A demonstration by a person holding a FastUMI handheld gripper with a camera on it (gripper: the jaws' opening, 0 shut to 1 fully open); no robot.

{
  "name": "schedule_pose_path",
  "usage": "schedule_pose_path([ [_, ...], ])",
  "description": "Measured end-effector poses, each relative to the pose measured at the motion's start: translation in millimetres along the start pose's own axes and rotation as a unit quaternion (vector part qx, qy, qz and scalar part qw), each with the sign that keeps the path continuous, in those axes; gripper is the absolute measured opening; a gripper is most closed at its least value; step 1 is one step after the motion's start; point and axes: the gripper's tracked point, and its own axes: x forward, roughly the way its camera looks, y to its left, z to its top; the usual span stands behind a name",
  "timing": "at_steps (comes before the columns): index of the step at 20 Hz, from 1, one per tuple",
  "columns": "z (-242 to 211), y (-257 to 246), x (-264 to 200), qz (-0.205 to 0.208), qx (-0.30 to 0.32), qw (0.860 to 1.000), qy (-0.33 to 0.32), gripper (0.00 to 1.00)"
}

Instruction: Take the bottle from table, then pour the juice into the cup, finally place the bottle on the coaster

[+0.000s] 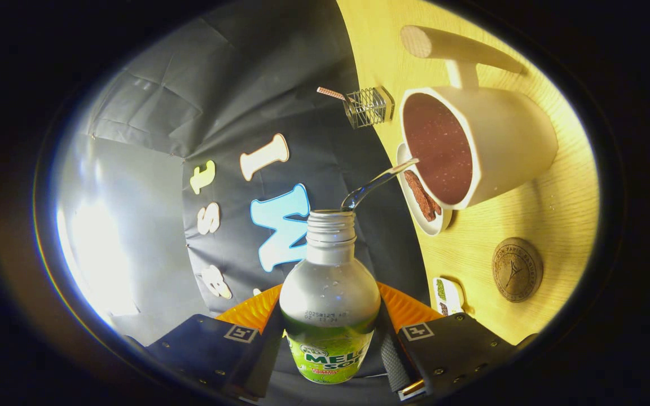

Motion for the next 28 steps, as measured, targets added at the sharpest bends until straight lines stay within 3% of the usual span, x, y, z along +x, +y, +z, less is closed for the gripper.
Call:
schedule_pose_path([
  [28,6,14,3,0.009,0.058,0.998,-0.017,0.77],
])
